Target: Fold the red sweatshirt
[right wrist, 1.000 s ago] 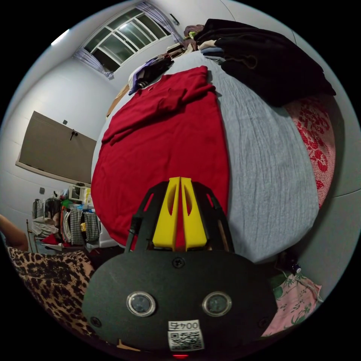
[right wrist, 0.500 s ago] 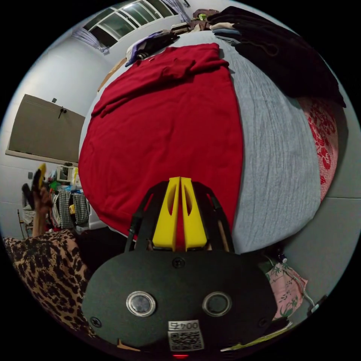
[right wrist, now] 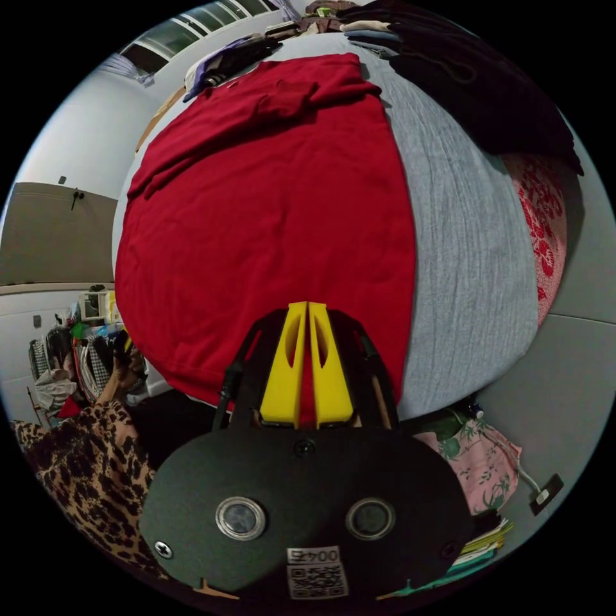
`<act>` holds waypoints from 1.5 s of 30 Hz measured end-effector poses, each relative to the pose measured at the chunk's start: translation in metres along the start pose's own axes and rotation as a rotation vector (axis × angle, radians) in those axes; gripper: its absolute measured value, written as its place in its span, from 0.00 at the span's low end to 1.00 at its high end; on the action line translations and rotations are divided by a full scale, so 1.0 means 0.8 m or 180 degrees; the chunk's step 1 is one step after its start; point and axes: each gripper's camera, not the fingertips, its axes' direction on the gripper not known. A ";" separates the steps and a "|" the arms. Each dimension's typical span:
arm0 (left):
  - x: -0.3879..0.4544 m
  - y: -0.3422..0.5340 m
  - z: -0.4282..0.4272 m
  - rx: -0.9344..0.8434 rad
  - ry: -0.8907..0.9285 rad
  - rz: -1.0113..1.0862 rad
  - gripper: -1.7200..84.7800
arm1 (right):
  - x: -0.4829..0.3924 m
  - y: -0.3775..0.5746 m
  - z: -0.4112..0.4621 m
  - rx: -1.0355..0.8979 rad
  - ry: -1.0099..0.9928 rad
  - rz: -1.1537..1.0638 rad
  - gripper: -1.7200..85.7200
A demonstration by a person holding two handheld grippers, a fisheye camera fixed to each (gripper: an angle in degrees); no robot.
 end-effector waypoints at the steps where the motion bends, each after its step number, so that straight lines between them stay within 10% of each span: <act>1: -0.005 -0.003 -0.004 -0.0004 0.0046 -0.0009 0.13 | -0.002 -0.002 0.000 -0.0008 0.0013 0.0006 0.01; 34: -0.098 -0.084 -0.188 -0.0642 0.0526 -0.0279 0.07 | -0.043 -0.040 -0.009 -0.0149 0.0349 0.0110 0.01; 45: -0.007 -0.074 -0.273 -0.0521 0.0296 -0.0469 0.04 | 0.070 0.020 -0.074 0.0410 -0.0619 0.0163 0.08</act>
